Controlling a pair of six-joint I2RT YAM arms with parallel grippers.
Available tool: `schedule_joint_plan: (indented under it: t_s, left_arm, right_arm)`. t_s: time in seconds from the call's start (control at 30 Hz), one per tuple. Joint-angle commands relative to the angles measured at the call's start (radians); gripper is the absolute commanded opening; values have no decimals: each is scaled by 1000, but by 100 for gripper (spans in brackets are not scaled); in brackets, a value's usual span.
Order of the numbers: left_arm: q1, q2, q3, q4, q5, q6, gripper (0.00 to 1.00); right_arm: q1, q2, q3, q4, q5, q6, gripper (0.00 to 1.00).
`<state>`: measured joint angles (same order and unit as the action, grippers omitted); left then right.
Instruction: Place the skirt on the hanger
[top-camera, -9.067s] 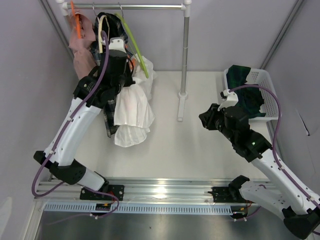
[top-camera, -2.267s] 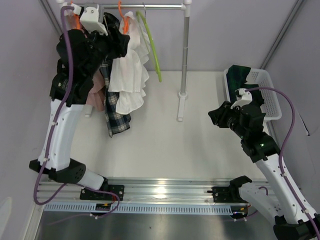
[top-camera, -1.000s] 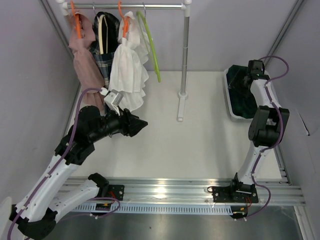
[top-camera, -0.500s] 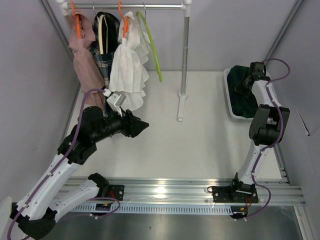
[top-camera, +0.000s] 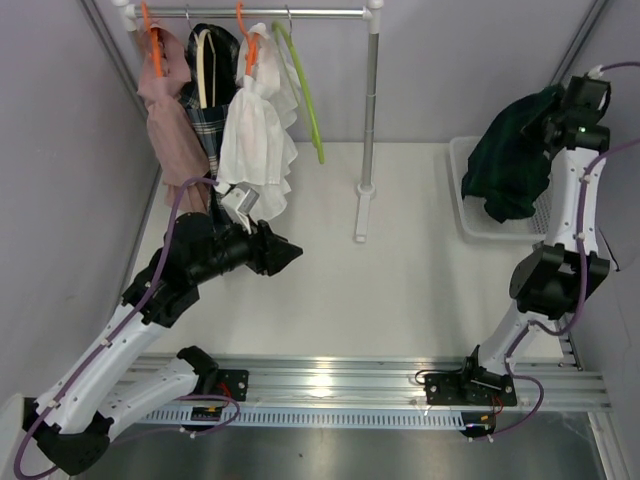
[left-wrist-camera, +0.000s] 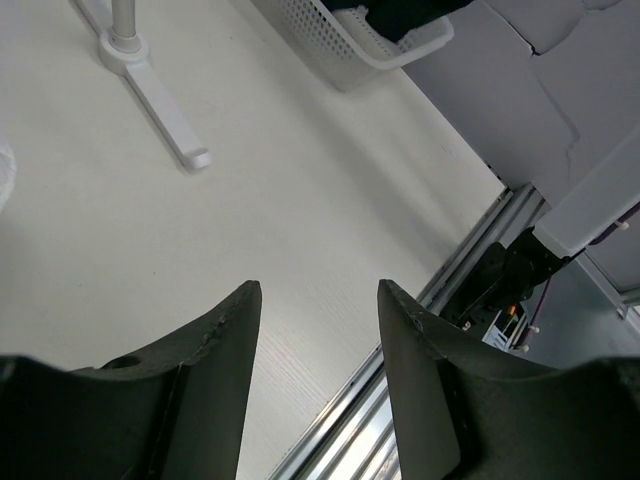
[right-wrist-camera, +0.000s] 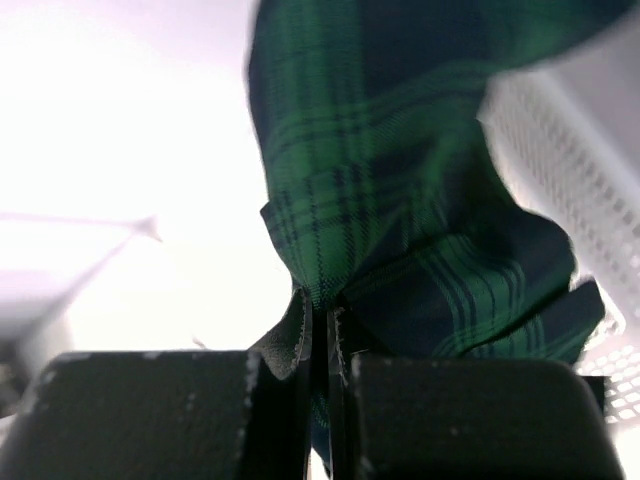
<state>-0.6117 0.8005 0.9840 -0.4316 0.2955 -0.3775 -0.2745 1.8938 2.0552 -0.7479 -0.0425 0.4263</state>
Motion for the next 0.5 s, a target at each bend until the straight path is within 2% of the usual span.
schedule_joint_plan:
  t_s: [0.0, 0.13, 0.27, 0.47]
  left_arm:
    - [-11, -4, -11, 47, 5, -18, 55]
    - [-16, -7, -18, 48, 2, -18, 55]
    - [-19, -9, -19, 53, -4, -17, 55]
    - [-20, -18, -22, 65, -9, -26, 55]
  right_arm:
    - [1, -168, 111, 35, -33, 15, 0]
    - [1, -268, 122, 65, -74, 26, 0]
    - [3, -367, 114, 94, -178, 52, 0]
    - [92, -479, 54, 87, -273, 69, 0]
